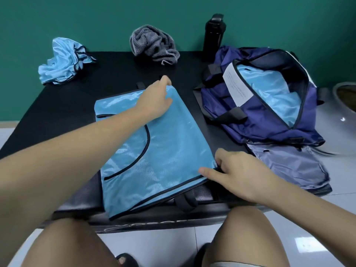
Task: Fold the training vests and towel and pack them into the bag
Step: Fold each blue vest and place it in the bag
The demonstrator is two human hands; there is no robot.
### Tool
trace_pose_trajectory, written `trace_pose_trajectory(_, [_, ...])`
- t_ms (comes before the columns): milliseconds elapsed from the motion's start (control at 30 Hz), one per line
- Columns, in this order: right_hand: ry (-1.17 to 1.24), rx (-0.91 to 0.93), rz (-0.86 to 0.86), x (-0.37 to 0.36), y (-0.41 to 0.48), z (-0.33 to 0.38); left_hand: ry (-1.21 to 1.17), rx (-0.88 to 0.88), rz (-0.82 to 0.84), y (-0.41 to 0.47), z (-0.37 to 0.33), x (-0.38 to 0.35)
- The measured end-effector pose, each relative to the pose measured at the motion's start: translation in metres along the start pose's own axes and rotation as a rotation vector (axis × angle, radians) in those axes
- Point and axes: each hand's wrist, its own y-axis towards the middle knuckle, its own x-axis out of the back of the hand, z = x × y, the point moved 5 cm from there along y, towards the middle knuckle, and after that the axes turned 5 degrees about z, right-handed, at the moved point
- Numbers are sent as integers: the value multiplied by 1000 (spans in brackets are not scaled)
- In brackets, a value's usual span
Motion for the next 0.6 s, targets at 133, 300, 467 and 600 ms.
trace_pose_trajectory(133, [40, 245, -104, -7, -10, 2, -23, -55, 15, -88, 4, 7])
trace_pose_trajectory(300, [-69, 430, -209, -17, -21, 9, -44, -100, 23, -204, 3, 14])
trace_pose_trajectory(467, [-236, 551, -227, -27, -28, 17, -34, -157, -19, -296, 3, 12])
trace_pose_trajectory(600, [-278, 592, -232, -34, -26, 13, 30, -183, -44, -336, 8, 3])
